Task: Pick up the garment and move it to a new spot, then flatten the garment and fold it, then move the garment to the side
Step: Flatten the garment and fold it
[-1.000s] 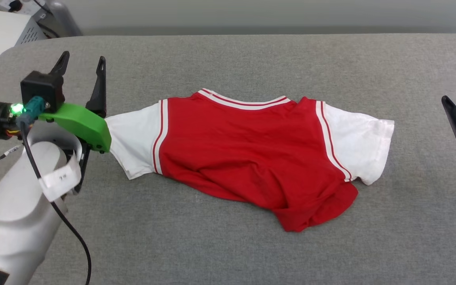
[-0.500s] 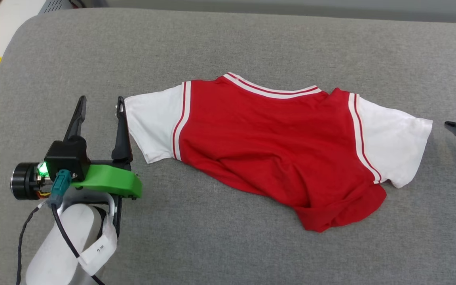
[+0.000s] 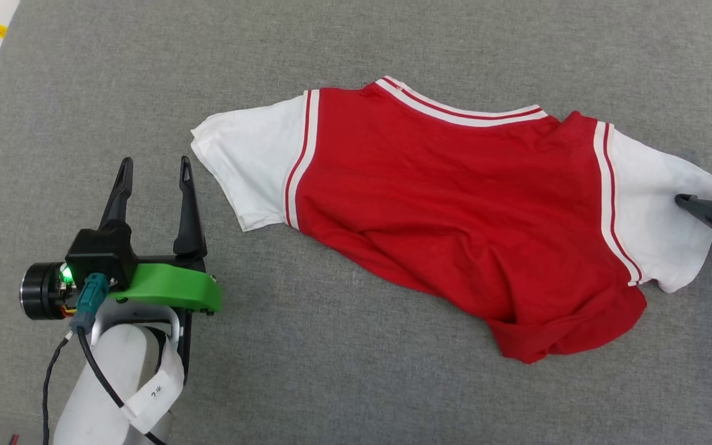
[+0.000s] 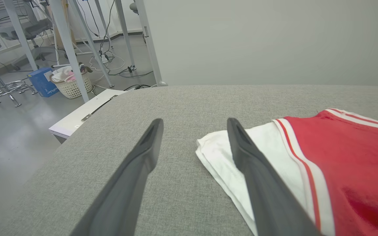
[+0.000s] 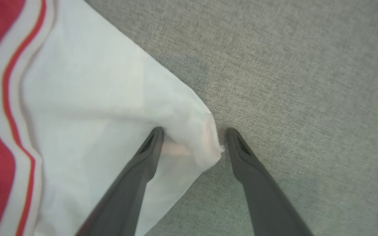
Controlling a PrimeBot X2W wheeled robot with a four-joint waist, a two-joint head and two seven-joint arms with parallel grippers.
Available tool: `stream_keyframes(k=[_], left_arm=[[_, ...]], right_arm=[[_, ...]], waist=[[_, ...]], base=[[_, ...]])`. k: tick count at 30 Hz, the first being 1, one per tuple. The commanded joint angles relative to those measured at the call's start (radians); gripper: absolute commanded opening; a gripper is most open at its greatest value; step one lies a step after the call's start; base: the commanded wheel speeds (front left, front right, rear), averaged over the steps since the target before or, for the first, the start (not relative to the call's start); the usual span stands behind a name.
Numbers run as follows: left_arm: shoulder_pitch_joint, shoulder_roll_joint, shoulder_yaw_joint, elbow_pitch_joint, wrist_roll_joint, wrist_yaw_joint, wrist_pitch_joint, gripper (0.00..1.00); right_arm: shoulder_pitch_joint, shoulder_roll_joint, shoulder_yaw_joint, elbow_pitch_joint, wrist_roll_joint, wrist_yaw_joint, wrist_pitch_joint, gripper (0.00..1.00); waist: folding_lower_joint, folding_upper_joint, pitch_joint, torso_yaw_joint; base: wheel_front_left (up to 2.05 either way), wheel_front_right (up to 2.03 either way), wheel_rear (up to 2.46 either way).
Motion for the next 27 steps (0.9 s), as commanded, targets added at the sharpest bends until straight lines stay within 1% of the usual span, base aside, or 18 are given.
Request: stream_keyframes(k=[1, 4, 5, 6, 9, 11, 15, 20, 23, 25, 27], left_arm=[[-0.001, -0.01, 0.014, 0.006, 0.017, -0.013, -0.006, 1.0], [-0.005, -0.016, 0.042, 0.021, 0.034, -0.034, -0.006, 1.0], [-0.008, -0.014, 0.053, 0.027, 0.04, -0.045, -0.006, 1.0], [-0.01, -0.013, 0.062, 0.034, 0.044, -0.054, -0.006, 1.0], [-0.017, -0.008, 0.08, 0.053, 0.058, -0.088, -0.006, 1.0], [-0.029, 0.003, 0.09, 0.066, 0.065, -0.112, -0.006, 1.0], [-0.078, 0.05, 0.106, 0.101, 0.077, -0.165, -0.006, 1.0], [-0.18, 0.116, 0.106, 0.167, 0.066, -0.235, 0.005, 1.0], [-0.264, 0.15, 0.075, 0.201, 0.049, -0.272, 0.063, 1.0], [-0.321, 0.175, 0.042, 0.217, 0.032, -0.287, 0.114, 1.0], [-0.374, 0.201, -0.007, 0.235, 0.002, -0.295, 0.195, 1.0]], right_arm=[[0.02, 0.017, 0.037, 0.028, 0.016, -0.001, 0.004, 1.0], [0.034, 0.015, 0.073, 0.037, 0.04, -0.001, -0.005, 1.0], [0.033, 0.013, 0.082, 0.034, 0.047, -0.001, -0.021, 0.23], [0.032, 0.01, 0.087, 0.031, 0.052, -0.001, -0.039, 0.0], [0.022, -0.007, 0.091, 0.023, 0.064, -0.001, -0.115, 0.0], [0.013, -0.017, 0.072, 0.012, 0.085, -0.001, -0.178, 0.0], [0.011, -0.057, 0.059, -0.035, 0.116, -0.001, -0.265, 0.0], [0.036, -0.105, 0.047, -0.1, 0.146, -0.001, -0.318, 0.0], [0.059, -0.127, 0.04, -0.14, 0.157, -0.001, -0.332, 0.0], [0.073, -0.137, 0.031, -0.166, 0.159, -0.001, -0.342, 0.0], [0.087, -0.143, 0.02, -0.19, 0.158, -0.001, -0.349, 0.0]], waist=[[0.0, 0.0, 0.01, 0.008], [0.0, 0.0, 0.002, -0.002], [0.0, 0.0, -0.002, -0.007], [0.0, 0.0, -0.007, -0.011], [0.0, 0.0, -0.031, -0.024], [0.0, 0.0, -0.049, -0.032], [0.0, 0.0, -0.083, -0.051], [0.0, 0.0, -0.105, -0.079], [0.0, 0.0, -0.103, -0.093], [0.0, 0.0, -0.096, -0.104], [0.0, 0.0, -0.086, -0.116]], base=[[0.0, 0.0, 0.0], [0.0, 0.0, 0.0], [0.0, 0.0, 0.0], [0.0, 0.0, 0.0], [0.0, 0.0, 0.0], [0.0, 0.0, 0.0], [0.0, 0.0, 0.0], [0.0, 0.0, 0.0], [0.0, 0.0, 0.0], [0.0, 0.0, 0.0], [0.0, 0.0, 0.0]])
